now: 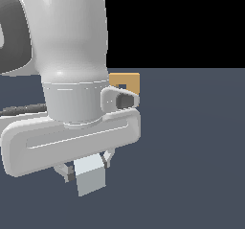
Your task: Insert the peg into the horizontal hole in a box.
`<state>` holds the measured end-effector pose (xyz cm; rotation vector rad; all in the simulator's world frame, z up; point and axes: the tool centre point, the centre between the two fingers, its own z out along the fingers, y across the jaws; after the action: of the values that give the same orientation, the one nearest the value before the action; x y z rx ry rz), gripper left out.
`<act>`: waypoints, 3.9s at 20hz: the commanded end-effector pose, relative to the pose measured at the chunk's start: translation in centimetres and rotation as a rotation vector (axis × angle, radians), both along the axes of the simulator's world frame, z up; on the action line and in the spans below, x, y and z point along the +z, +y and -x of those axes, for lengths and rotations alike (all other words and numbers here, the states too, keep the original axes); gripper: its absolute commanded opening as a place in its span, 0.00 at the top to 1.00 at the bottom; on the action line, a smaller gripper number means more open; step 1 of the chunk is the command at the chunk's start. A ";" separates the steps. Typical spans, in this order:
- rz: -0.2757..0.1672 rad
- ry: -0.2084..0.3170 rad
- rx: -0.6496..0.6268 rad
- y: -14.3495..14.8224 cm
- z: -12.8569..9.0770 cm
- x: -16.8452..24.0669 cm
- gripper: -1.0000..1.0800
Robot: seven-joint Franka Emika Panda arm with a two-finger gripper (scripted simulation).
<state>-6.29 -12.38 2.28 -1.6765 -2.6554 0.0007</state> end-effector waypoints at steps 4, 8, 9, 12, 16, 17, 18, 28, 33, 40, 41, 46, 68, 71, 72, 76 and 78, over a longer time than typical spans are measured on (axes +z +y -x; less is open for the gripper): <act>0.000 -0.001 0.000 0.0 -0.1 -0.1 1.00; 0.000 -0.001 0.000 0.0 -0.1 -0.1 1.00; 0.000 -0.001 0.000 0.0 -0.1 -0.1 1.00; 0.000 -0.002 -0.001 0.1 -0.1 0.0 1.00; 0.000 -0.002 -0.012 0.8 0.0 0.1 1.00; 0.000 -0.002 -0.017 1.1 0.1 0.2 1.00; 0.000 -0.002 -0.022 1.4 0.1 0.3 1.00; 0.000 -0.002 -0.111 6.7 0.4 1.4 1.00; 0.000 -0.002 -0.174 10.6 0.3 2.1 1.00; 0.000 -0.002 -0.263 16.1 -0.3 3.3 1.00; 0.000 -0.001 -0.276 16.8 -0.4 3.4 1.00; 0.000 -0.001 -0.341 20.8 -1.3 4.3 1.00; 0.001 -0.001 -0.495 29.5 -4.9 6.2 1.00; 0.001 -0.001 -0.495 29.5 -4.9 6.2 1.00; 0.001 -0.001 -0.495 29.5 -4.9 6.2 1.00; -0.002 -0.003 -0.493 29.6 -5.0 6.4 1.00; -0.002 -0.003 -0.493 29.6 -5.0 6.4 1.00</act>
<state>-1.37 17.16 8.44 -2.2739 -2.1662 0.0005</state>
